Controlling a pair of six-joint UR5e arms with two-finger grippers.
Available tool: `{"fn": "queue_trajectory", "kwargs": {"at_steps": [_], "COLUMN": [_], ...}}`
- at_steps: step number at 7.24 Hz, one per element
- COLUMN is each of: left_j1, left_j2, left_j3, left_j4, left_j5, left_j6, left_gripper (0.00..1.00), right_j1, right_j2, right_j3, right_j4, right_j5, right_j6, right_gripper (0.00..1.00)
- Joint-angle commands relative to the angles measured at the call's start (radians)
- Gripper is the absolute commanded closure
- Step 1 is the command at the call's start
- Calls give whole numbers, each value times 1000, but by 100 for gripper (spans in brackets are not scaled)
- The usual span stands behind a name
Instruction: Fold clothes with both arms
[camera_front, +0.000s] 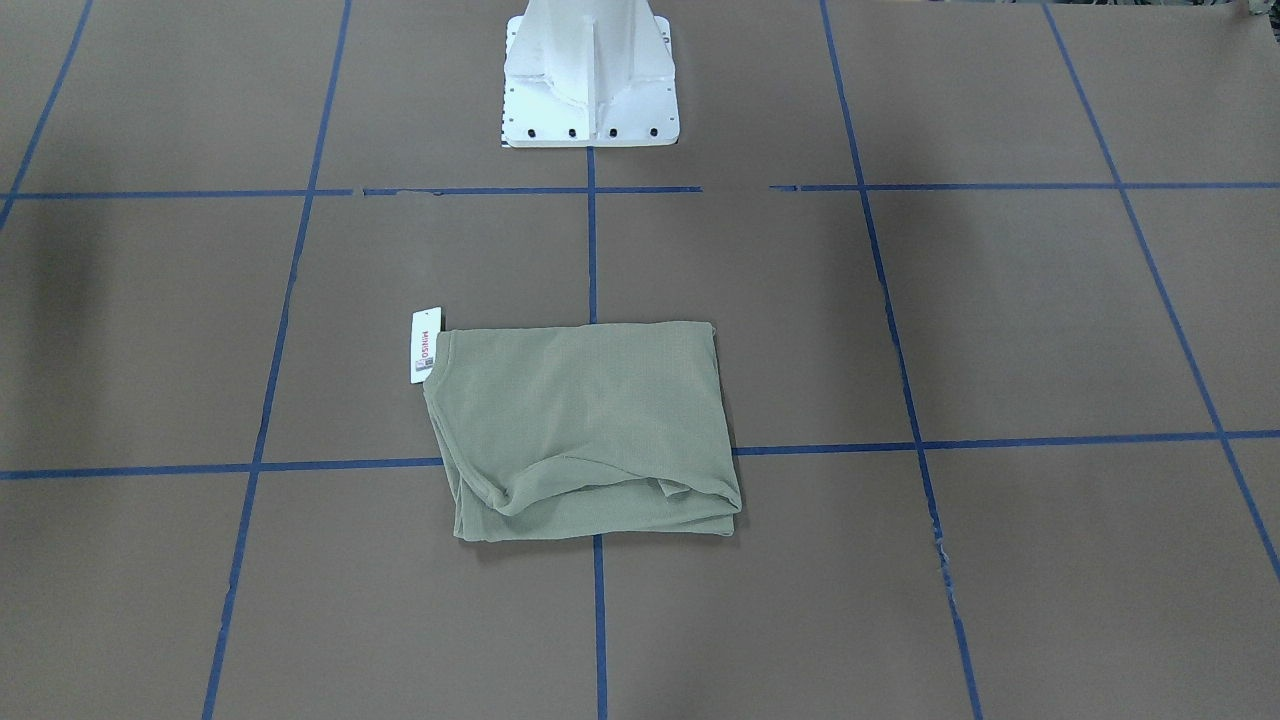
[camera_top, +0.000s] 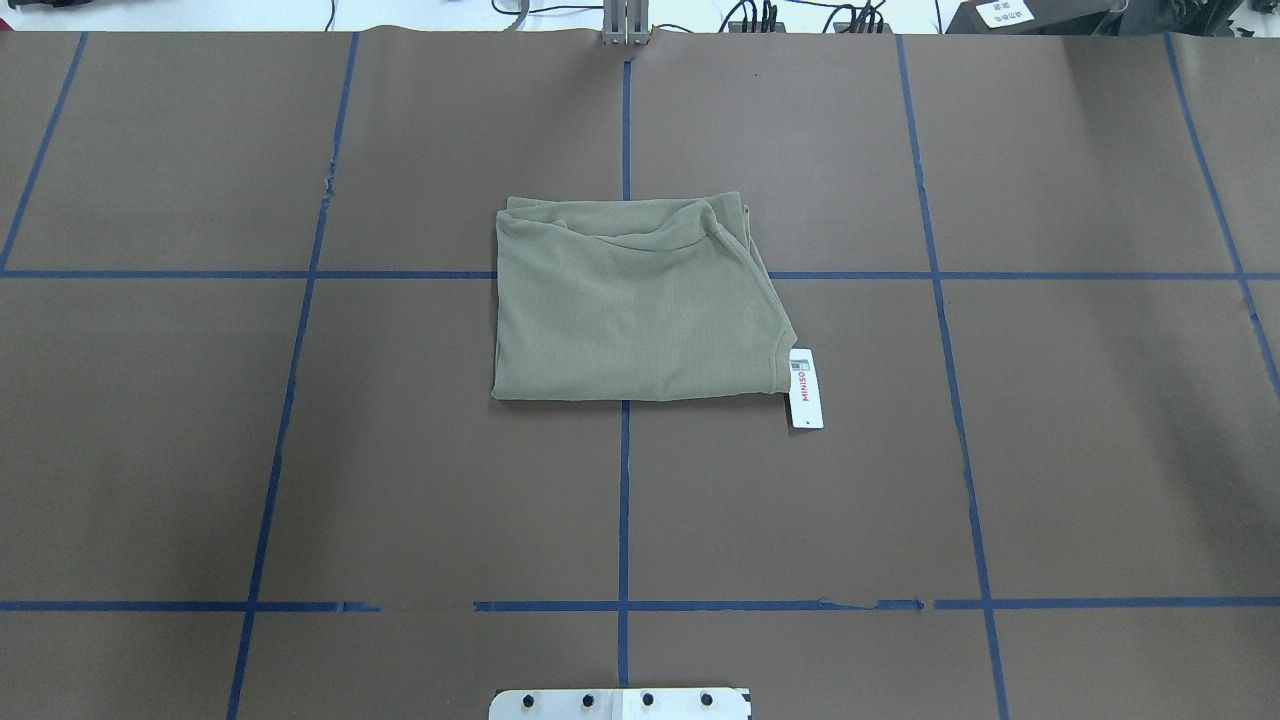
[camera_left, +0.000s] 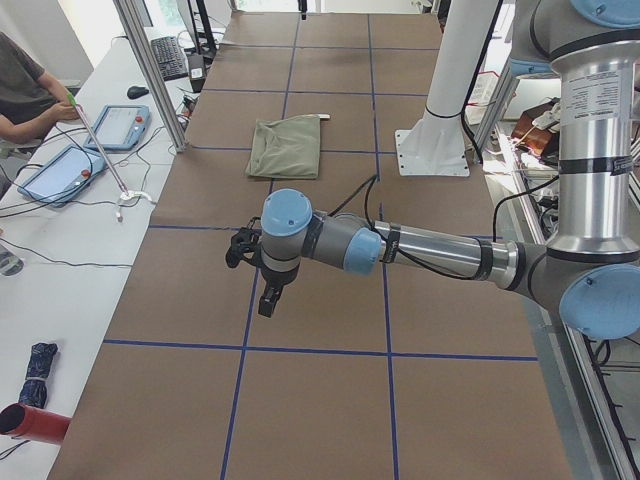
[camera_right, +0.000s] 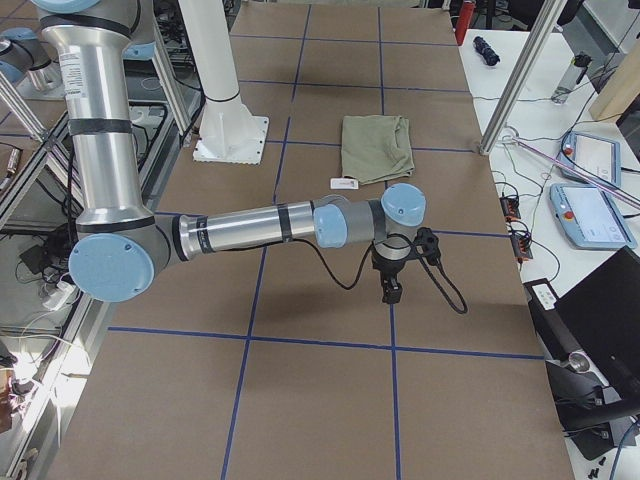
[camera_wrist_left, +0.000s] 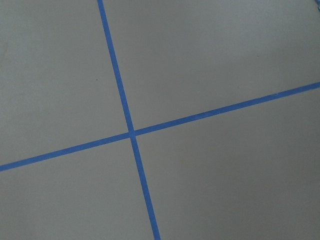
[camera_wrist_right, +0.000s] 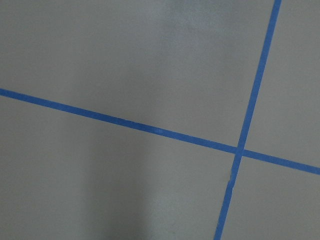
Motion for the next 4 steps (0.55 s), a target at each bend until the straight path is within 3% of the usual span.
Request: {"fn": "queue_trajectory", "kwargs": {"at_steps": [1,4], "left_j1": [0,2], "left_j2": [3,-2], "left_j3": [-2,1], "left_j4": [2,0], "left_j5": [0,0], "left_j6": [0,-2], "left_gripper": [0,0], "right_j1": [1,1], "right_j2": [-2,-16], "right_j3": [6,4], "right_j4": [1,2], "right_j5": [-2,-12], "right_j6": [0,-2], "right_gripper": [0,0]}}
